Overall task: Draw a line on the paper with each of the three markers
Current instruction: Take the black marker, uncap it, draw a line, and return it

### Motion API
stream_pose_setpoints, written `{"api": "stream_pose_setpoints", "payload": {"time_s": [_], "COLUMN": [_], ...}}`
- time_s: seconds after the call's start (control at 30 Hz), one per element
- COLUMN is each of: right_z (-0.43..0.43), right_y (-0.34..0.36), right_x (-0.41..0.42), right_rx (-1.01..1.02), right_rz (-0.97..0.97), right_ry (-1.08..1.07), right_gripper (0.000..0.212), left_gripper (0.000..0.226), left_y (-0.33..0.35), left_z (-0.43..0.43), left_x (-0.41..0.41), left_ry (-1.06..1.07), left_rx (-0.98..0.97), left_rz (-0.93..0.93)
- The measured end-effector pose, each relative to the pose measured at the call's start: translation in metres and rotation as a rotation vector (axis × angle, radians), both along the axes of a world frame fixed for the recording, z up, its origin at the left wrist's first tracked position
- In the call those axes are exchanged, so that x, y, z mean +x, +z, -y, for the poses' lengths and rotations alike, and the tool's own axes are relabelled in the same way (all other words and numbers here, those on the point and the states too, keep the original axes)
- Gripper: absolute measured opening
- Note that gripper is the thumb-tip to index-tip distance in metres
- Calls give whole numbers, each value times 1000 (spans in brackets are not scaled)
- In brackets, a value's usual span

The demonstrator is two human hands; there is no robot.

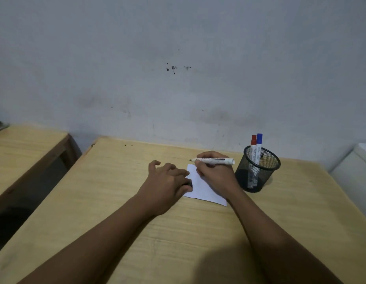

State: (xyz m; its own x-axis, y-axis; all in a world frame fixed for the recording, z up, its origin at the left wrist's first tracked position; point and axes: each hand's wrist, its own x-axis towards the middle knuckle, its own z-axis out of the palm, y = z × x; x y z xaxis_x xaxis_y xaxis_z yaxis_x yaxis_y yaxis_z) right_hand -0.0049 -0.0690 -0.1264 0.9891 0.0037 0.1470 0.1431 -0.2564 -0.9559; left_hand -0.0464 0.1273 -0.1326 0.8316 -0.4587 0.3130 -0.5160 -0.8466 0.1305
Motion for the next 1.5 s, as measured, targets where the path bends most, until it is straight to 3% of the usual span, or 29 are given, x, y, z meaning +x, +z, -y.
{"api": "stream_pose_setpoints", "payload": {"time_s": [0.13,0.3,0.8,1.17,1.5], "right_z": [-1,-1,-4,-2,-1], "right_y": [2,-3,-6,-4,-6], "right_x": [4,7,8,6,7], "right_rx": [-60,-91,-136,-165,-117], "right_rz": [9,61,28,16,42], "right_ry": [6,15,-17,44,45], "right_gripper": [7,29,18,33,31], "left_gripper": [35,33,37,36,36], "left_y": [-1,-1,2,0,1], "left_z": [0,-2,-8,-7,-7], "left_x": [3,6,8,9,9], "left_ry": [-13,-5,-26,6,13], "left_rx": [-27,-60,-116,-116,-82], "left_rz": [-33,-100,-179,-245,-216]}}
